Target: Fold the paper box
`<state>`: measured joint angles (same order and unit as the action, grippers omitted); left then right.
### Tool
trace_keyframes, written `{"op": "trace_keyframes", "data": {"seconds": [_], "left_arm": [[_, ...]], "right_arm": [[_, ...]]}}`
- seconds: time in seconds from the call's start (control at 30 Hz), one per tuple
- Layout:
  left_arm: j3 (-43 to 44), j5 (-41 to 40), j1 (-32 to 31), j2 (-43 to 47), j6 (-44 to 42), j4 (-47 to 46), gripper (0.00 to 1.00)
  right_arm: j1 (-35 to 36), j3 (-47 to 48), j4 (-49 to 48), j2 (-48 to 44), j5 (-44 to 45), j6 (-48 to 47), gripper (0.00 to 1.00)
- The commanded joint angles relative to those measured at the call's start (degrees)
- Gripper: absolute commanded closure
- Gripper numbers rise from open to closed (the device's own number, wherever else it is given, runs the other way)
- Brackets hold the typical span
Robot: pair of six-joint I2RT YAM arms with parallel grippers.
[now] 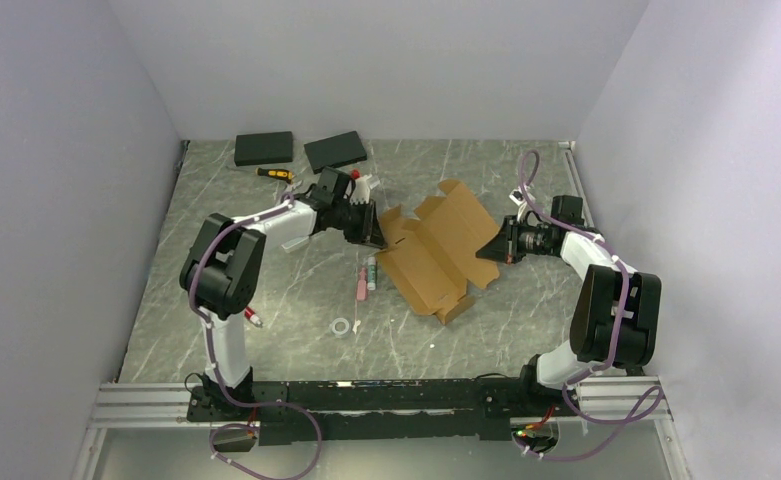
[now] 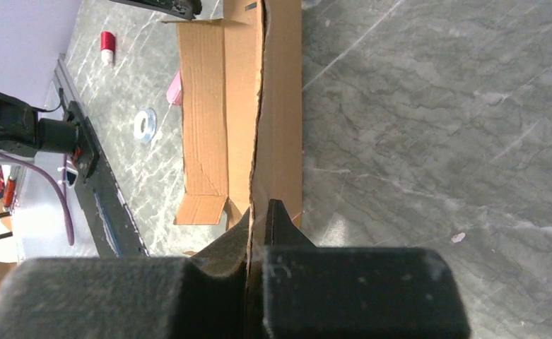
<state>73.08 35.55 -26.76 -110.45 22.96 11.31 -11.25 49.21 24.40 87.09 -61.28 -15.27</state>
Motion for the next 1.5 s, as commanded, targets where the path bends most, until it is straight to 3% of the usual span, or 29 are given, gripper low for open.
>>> {"op": "trace_keyframes", "data": {"seconds": [0.0, 0.5, 0.83, 1.47], "left_arm": [[3.6, 2.5, -1.2, -1.2, -2.6, 2.2, 0.81], [6.4, -0.5, -1.4, -4.3, -3.6, 8.9, 0.83], [8.7, 0.4, 2.2, 0.2, 5.8, -3.8, 0.77], [13.9, 4.3, 1.5, -9.8, 12.2, -14.4, 0.76]], "right_arm": [[0.4, 2.4, 0.3, -0.9, 0.1, -1.7, 1.0], [0.7, 2.7, 0.6, -0.8, 0.7, -2.0, 1.0], [1.0, 2.9, 1.1, -0.9, 1.1, -2.8, 1.0], [2.0, 3.3, 1.7, -0.9, 1.2, -4.0, 1.0]]}}
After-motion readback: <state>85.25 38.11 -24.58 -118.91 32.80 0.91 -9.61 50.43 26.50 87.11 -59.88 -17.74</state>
